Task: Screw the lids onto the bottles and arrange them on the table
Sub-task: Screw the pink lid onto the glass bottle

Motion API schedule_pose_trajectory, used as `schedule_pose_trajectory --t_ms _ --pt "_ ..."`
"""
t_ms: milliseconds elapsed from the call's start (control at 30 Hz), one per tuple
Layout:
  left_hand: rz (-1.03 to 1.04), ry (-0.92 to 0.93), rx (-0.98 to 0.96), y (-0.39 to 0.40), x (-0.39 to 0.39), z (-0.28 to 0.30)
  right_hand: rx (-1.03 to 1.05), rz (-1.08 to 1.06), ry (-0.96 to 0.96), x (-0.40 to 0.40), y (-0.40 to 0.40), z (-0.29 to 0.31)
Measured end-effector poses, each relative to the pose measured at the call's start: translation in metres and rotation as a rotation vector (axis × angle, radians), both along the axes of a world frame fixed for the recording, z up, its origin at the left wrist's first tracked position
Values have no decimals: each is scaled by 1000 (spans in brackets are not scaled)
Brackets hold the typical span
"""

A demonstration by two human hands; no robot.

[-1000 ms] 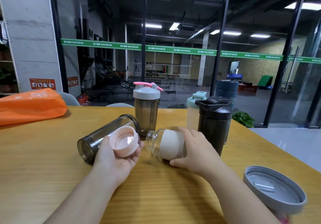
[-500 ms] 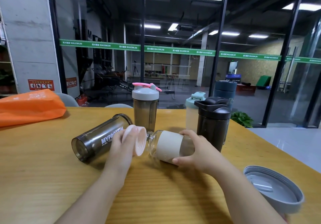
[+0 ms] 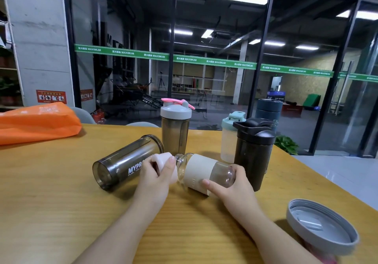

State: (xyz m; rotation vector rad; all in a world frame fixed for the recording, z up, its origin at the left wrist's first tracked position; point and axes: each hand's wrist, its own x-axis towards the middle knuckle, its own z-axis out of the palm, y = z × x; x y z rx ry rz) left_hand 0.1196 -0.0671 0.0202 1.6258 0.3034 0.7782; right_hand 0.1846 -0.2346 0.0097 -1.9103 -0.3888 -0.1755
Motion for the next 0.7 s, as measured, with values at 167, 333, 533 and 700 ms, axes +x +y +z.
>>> schedule_pose_trajectory --t_ms 167,333,533,700 --pt "-40 85 -64 3 1 -5 60 -2 -14 -4 -3 -4" --pt "-86 152 -176 3 0 -4 396 90 193 2 -12 0" --pt "-172 124 -423 2 -5 -1 504 187 297 6 -18 2" --pt "-193 94 -483 0 -8 7 484 273 268 11 -17 -2"
